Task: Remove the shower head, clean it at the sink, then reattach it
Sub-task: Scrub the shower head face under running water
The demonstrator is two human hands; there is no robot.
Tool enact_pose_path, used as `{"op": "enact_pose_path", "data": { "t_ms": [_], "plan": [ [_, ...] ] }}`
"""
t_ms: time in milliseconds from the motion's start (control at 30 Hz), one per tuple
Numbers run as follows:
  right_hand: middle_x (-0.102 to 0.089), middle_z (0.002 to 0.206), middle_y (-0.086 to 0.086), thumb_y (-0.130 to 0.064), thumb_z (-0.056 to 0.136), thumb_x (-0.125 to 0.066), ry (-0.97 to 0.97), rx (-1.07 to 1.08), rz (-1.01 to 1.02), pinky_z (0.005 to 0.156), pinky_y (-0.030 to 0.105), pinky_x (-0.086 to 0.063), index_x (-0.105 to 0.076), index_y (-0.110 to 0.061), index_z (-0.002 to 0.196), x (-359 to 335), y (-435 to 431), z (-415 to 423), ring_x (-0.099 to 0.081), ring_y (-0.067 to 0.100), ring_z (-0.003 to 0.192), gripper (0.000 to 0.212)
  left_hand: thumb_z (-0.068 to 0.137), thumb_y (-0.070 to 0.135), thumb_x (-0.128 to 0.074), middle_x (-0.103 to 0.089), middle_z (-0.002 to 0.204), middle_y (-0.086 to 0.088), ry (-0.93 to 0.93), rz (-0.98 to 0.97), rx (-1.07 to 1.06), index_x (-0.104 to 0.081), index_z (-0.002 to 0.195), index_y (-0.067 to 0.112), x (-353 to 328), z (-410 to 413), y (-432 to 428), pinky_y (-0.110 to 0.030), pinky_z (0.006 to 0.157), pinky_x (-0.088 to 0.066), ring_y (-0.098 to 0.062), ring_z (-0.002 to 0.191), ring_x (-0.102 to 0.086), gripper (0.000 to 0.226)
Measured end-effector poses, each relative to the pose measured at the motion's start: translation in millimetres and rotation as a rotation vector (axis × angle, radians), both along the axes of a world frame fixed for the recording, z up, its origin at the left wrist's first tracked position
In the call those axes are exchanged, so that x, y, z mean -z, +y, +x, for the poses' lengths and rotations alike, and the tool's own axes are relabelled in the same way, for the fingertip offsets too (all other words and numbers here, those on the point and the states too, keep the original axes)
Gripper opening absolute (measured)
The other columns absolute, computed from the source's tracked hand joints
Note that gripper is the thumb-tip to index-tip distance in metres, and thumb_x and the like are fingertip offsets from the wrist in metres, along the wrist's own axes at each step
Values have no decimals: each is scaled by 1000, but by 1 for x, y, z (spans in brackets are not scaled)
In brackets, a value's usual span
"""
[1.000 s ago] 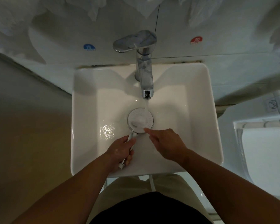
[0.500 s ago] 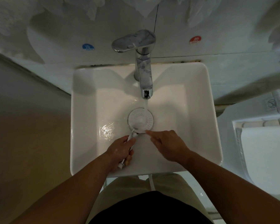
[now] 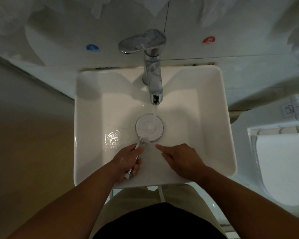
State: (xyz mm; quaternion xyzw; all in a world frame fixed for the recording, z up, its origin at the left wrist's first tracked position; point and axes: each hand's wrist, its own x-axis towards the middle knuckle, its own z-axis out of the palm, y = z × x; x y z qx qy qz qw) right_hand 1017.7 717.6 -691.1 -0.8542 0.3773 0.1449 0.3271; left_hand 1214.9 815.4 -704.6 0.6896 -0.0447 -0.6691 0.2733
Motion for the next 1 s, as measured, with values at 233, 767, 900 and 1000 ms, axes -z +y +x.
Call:
{"op": "enact_pose_path", "data": {
  "t_ms": [233, 767, 900, 1000],
  "plan": [
    [-74, 121, -1, -43, 106, -39, 18, 80, -47, 77, 29, -51, -42, -45, 148, 1, -13, -18, -69, 16, 93, 42, 102, 40, -56, -55, 60, -3, 0, 1, 6, -64, 112, 10, 1, 1, 1, -22, 42, -33, -16, 42, -39, 33],
    [-71, 128, 0, -44, 105, -39, -11, 99, 10, 85, 30, -51, -42, -47, 147, 3, 10, 1, -68, 18, 103, 42, 103, 40, -54, -55, 63, -6, 3, 10, -4, -64, 110, 11, -4, 1, -2, -22, 40, -33, -16, 41, -39, 32],
    [-74, 120, 4, -40, 106, -41, -28, 286, -49, 82, 32, -54, -46, -42, 147, 10, -8, -5, -68, 19, 91, 41, 103, 42, -55, -55, 64, -6, -8, 4, 3, -64, 107, 11, -3, 2, -1, -22, 41, -35, -16, 41, -40, 33],
    [-73, 123, 2, -42, 105, -40, -24, 123, 35, 86, 33, -54, -44, -45, 147, 4, 20, 8, -69, 20, 98, 42, 104, 39, -53, -56, 64, -7, -20, -3, 13, -64, 112, 9, -3, 1, -1, -23, 40, -35, -16, 41, -41, 32]
  ]
}}
